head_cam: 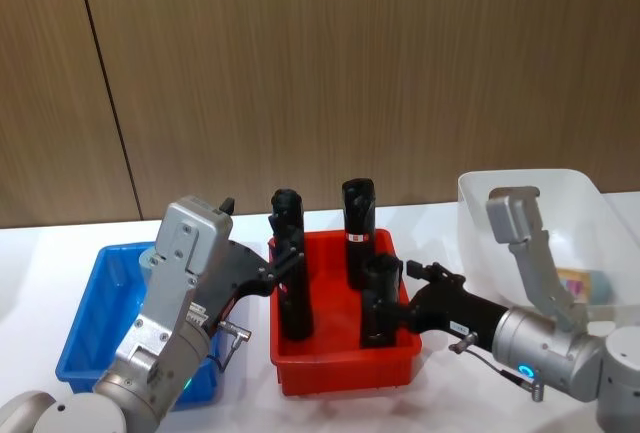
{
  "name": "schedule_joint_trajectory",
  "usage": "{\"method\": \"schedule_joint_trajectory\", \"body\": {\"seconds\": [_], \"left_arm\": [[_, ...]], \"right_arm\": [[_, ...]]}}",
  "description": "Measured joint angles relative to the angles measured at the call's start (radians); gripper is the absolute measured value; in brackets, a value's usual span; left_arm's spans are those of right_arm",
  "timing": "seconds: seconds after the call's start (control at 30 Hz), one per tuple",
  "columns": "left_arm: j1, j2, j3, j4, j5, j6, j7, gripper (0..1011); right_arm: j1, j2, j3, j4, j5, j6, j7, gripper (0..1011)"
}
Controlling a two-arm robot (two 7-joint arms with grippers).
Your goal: Pick the cotton swabs from the blue box and place them into the white box.
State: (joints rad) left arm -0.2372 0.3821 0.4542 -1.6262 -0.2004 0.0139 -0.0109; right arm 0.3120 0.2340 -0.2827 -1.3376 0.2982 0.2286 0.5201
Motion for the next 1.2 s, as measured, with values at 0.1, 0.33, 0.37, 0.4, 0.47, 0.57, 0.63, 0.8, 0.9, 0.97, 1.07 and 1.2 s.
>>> {"method": "schedule_joint_trajectory", "body": {"seconds": [0.1, 0.33, 0.37, 0.4, 0.47, 0.57, 0.63, 0.8, 0.9, 0.97, 1.07, 1.2], "left_arm": [[0.0, 0.0, 0.0, 0.0, 0.0, 0.0, 0.0, 1003], [0.0, 0.0, 0.0, 0.0, 0.0, 0.0, 0.0, 1003], [0.0, 0.0, 0.0, 0.0, 0.0, 0.0, 0.0, 1003], [0.0, 0.0, 0.0, 0.0, 0.0, 0.0, 0.0, 1003], [0.0, 0.0, 0.0, 0.0, 0.0, 0.0, 0.0, 1003], [0.0, 0.0, 0.0, 0.0, 0.0, 0.0, 0.0, 1003], [0.0, 0.0, 0.0, 0.0, 0.0, 0.0, 0.0, 1003], [0.0, 0.0, 0.0, 0.0, 0.0, 0.0, 0.0, 1003], [0.0, 0.0, 0.0, 0.0, 0.0, 0.0, 0.0, 1003], [0.0, 0.0, 0.0, 0.0, 0.0, 0.0, 0.0, 1003], [0.0, 0.0, 0.0, 0.0, 0.0, 0.0, 0.0, 1003], [0.0, 0.0, 0.0, 0.0, 0.0, 0.0, 0.0, 1003]], "right_arm": [[0.011, -0.007, -0.005, 0.016, -0.005, 0.001, 0.002, 1002], [0.04, -0.026, -0.018, 0.062, -0.023, 0.0, 0.002, 1002], [0.048, -0.031, -0.021, 0.074, -0.027, -0.001, 0.0, 1002], [0.051, -0.033, -0.023, 0.079, -0.029, -0.001, -0.001, 1002], [0.06, -0.039, -0.026, 0.093, -0.034, -0.003, -0.004, 1002], [0.074, -0.048, -0.031, 0.116, -0.04, -0.007, -0.011, 1002], [0.084, -0.054, -0.034, 0.13, -0.045, -0.01, -0.017, 1002], [0.102, -0.065, -0.039, 0.16, -0.055, -0.017, -0.03, 997], [0.113, -0.071, -0.042, 0.179, -0.062, -0.021, -0.04, 931], [0.12, -0.075, -0.043, 0.191, -0.068, -0.025, -0.049, 886], [0.127, -0.079, -0.044, 0.202, -0.074, -0.029, -0.056, 803], [0.135, -0.083, -0.046, 0.214, -0.08, -0.034, -0.065, 688]]}}
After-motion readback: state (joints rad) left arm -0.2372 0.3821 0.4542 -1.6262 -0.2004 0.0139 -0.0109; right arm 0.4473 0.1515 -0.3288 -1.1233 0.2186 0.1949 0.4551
